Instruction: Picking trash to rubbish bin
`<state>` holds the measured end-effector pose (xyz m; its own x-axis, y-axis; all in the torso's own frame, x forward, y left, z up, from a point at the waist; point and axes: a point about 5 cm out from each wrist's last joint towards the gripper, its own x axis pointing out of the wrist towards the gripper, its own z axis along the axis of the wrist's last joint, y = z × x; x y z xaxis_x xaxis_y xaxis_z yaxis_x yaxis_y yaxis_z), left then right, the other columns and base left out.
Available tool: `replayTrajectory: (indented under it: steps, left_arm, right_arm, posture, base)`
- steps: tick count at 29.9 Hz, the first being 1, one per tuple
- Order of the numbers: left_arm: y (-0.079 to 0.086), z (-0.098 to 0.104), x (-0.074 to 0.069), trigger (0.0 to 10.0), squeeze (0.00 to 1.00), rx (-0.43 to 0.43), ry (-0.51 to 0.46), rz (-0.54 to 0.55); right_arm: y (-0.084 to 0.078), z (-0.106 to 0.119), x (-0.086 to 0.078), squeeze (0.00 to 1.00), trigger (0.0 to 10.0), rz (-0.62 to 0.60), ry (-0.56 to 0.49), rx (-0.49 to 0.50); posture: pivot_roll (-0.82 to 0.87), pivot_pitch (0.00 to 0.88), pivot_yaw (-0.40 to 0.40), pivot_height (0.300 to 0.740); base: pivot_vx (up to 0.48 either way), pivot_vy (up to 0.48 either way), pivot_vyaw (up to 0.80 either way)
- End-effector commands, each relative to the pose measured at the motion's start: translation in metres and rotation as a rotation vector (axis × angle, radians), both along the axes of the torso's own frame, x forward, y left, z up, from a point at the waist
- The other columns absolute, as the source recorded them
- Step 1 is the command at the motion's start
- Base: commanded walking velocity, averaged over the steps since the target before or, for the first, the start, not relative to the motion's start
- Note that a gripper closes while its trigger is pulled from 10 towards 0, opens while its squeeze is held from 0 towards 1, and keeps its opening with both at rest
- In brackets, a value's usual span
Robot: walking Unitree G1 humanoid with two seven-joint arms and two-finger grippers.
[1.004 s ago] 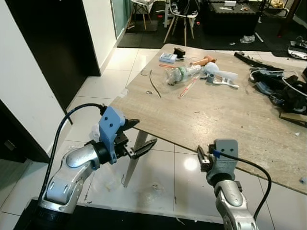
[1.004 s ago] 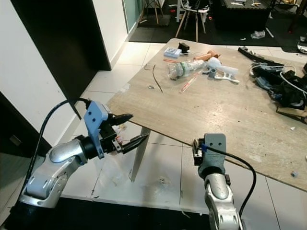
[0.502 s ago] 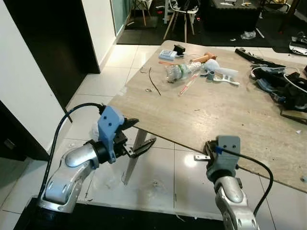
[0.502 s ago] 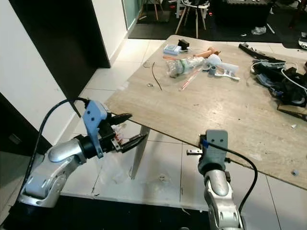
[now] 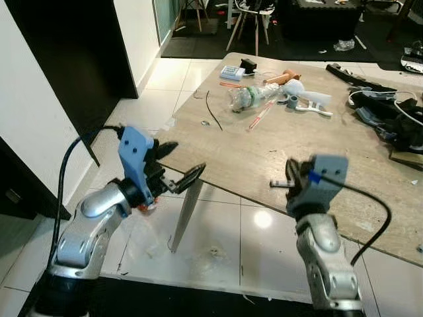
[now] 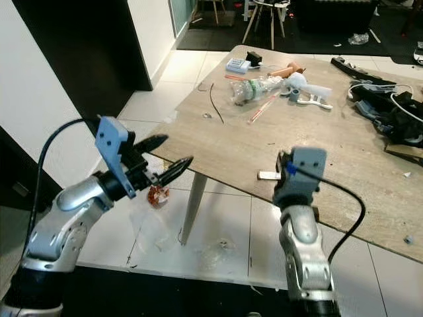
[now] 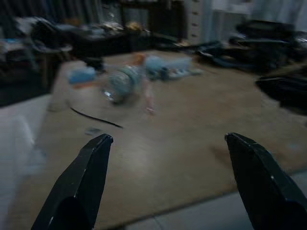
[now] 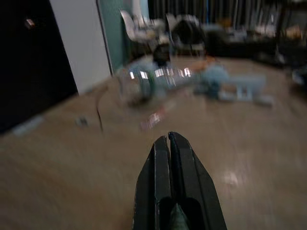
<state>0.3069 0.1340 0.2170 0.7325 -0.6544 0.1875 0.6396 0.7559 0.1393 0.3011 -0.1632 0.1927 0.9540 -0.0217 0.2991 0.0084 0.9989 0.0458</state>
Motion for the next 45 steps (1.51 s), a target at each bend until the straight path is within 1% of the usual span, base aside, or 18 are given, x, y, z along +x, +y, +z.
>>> replayTrajectory:
  steps: [1, 2, 4, 5, 6, 7, 9, 10, 13, 15, 16, 23, 25, 33, 37, 45]
  left_arm:
    - [0.006, -0.001, 0.005, 10.0, 0.00, -0.014, -0.004, 0.078]
    - [0.006, -0.001, 0.005, 10.0, 0.00, -0.014, -0.004, 0.078]
    - [0.009, 0.005, 0.010, 10.0, 0.00, -0.032, -0.034, 0.145]
    - [0.011, 0.005, 0.013, 10.0, 0.00, -0.014, -0.039, 0.202]
    - [0.012, 0.004, 0.015, 10.0, 0.00, 0.001, -0.036, 0.231]
    - [0.012, 0.001, 0.016, 10.0, 0.00, 0.018, -0.023, 0.256]
    - [0.012, -0.002, 0.017, 10.0, 0.00, 0.007, -0.010, 0.272]
    - [0.010, -0.004, 0.017, 10.0, 0.00, -0.003, -0.004, 0.284]
    - [0.007, -0.006, 0.017, 10.0, 0.00, -0.002, -0.009, 0.307]
    - [0.004, -0.013, 0.018, 10.0, 0.00, 0.026, -0.006, 0.360]
    - [0.004, -0.015, 0.019, 10.0, 0.00, 0.029, 0.005, 0.367]
    - [0.005, -0.017, 0.022, 10.0, 0.00, 0.051, 0.012, 0.418]
    - [0.011, -0.017, 0.025, 10.0, 0.00, 0.050, 0.018, 0.465]
    - [0.016, -0.019, 0.027, 10.0, 0.00, 0.065, 0.017, 0.509]
    - [0.014, -0.021, 0.026, 10.0, 0.00, 0.076, 0.020, 0.507]
    - [0.015, -0.021, 0.026, 10.0, 0.00, 0.079, 0.023, 0.508]
  right_arm:
    - [0.002, 0.000, 0.000, 0.00, 10.0, 0.013, 0.001, -0.020]
    - [0.002, 0.000, 0.000, 0.00, 10.0, 0.013, 0.001, -0.020]
    - [0.006, 0.003, 0.003, 0.00, 10.0, 0.028, -0.005, -0.074]
    - [0.010, 0.005, 0.003, 0.00, 10.0, 0.038, -0.017, -0.130]
    - [0.012, 0.005, 0.003, 0.00, 10.0, 0.041, -0.024, -0.157]
    - [0.014, 0.005, 0.003, 0.00, 10.0, 0.054, -0.031, -0.161]
    - [0.017, 0.005, 0.003, 0.00, 10.0, 0.063, -0.031, -0.167]
    - [0.019, 0.003, 0.003, 0.00, 10.0, 0.081, -0.023, -0.144]
    - [0.022, 0.002, 0.004, 0.00, 10.0, 0.096, -0.012, -0.126]
    - [0.024, 0.001, 0.005, 0.00, 10.0, 0.098, -0.005, -0.122]
    - [0.024, 0.001, 0.006, 0.00, 10.0, 0.099, -0.005, -0.122]
    - [0.023, 0.000, 0.008, 0.00, 10.0, 0.095, -0.005, -0.138]
    - [0.024, -0.001, 0.010, 0.00, 10.0, 0.089, -0.001, -0.144]
    - [0.022, -0.005, 0.011, 0.00, 10.0, 0.082, 0.013, -0.141]
    - [0.020, -0.008, 0.011, 0.00, 10.0, 0.072, 0.025, -0.130]
    - [0.021, -0.012, 0.011, 0.00, 10.0, 0.074, 0.041, -0.130]
  posture:
    - [0.00, 0.112, 0.062, 0.740]
    - [0.00, 0.112, 0.062, 0.740]
    - [0.00, 0.112, 0.062, 0.740]
    - [0.00, 0.106, 0.061, 0.740]
    - [0.00, 0.106, 0.061, 0.740]
    - [0.00, 0.107, 0.060, 0.740]
    - [0.00, 0.107, 0.060, 0.740]
    - [-0.01, 0.107, 0.061, 0.740]
    - [-0.01, 0.105, 0.060, 0.740]
    - [-0.01, 0.107, 0.057, 0.740]
    - [-0.01, 0.105, 0.056, 0.740]
    - [0.00, 0.107, 0.049, 0.740]
    - [0.00, 0.103, 0.048, 0.740]
    - [0.00, 0.108, 0.045, 0.740]
    - [0.00, 0.112, 0.045, 0.740]
    - [0.00, 0.119, 0.044, 0.740]
  base:
    - [0.000, 0.000, 0.00]
    - [0.000, 0.000, 0.00]
    - [0.000, 0.000, 0.00]
    - [0.000, 0.000, 0.00]
    - [0.000, 0.000, 0.00]
    - [0.000, 0.000, 0.00]
    - [0.000, 0.000, 0.00]
    - [0.000, 0.000, 0.00]
    - [0.000, 0.000, -0.39]
    - [0.000, 0.000, -0.80]
    - [0.000, 0.000, -0.80]
    - [0.000, 0.000, -0.80]
    - [0.000, 0.000, -0.80]
    - [0.000, 0.000, -0.80]
    - [0.000, 0.000, -0.80]
    - [0.000, 0.000, -0.80]
